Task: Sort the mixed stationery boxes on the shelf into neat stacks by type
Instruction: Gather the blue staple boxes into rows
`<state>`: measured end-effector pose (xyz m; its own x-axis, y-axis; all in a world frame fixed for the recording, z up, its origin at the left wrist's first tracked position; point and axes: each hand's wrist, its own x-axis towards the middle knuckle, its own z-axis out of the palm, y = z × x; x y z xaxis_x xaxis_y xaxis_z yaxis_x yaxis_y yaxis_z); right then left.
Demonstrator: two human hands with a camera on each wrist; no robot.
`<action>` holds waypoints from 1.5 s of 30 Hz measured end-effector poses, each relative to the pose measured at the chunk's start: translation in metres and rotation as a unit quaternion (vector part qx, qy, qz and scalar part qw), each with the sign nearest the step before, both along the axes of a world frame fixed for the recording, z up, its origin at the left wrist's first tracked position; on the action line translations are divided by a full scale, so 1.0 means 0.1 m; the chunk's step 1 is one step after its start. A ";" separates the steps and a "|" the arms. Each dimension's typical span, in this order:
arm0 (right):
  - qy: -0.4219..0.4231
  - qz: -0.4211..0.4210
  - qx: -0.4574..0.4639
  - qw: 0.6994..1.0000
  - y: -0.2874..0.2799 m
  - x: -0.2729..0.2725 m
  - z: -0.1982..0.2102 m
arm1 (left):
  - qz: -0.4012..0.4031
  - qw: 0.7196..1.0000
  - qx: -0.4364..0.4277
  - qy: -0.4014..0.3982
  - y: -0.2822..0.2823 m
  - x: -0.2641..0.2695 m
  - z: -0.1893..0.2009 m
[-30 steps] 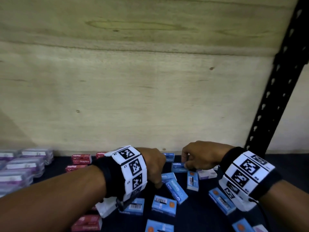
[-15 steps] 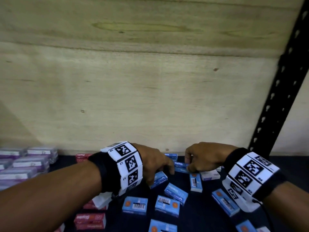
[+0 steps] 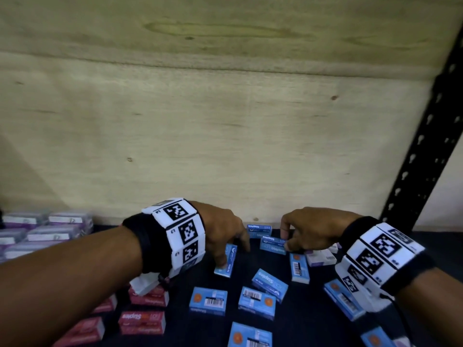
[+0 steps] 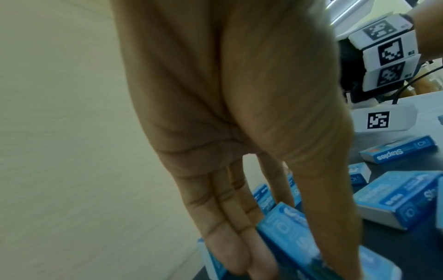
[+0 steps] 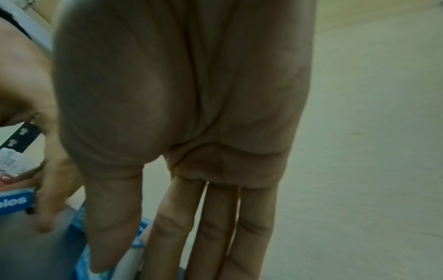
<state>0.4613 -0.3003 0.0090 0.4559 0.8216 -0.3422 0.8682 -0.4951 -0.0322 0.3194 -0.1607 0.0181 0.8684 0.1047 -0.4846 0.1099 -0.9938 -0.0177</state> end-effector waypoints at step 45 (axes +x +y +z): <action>0.015 -0.031 -0.011 0.999 0.15 -0.06 -0.01 | 0.097 0.982 0.122 -0.103 0.19 -0.07 -0.09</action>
<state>0.4552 -0.2851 0.0079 0.4950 0.7844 -0.3738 0.8349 -0.5485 -0.0455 0.3120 -0.1414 0.0093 0.8976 0.3695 -0.2403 0.3233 -0.9225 -0.2110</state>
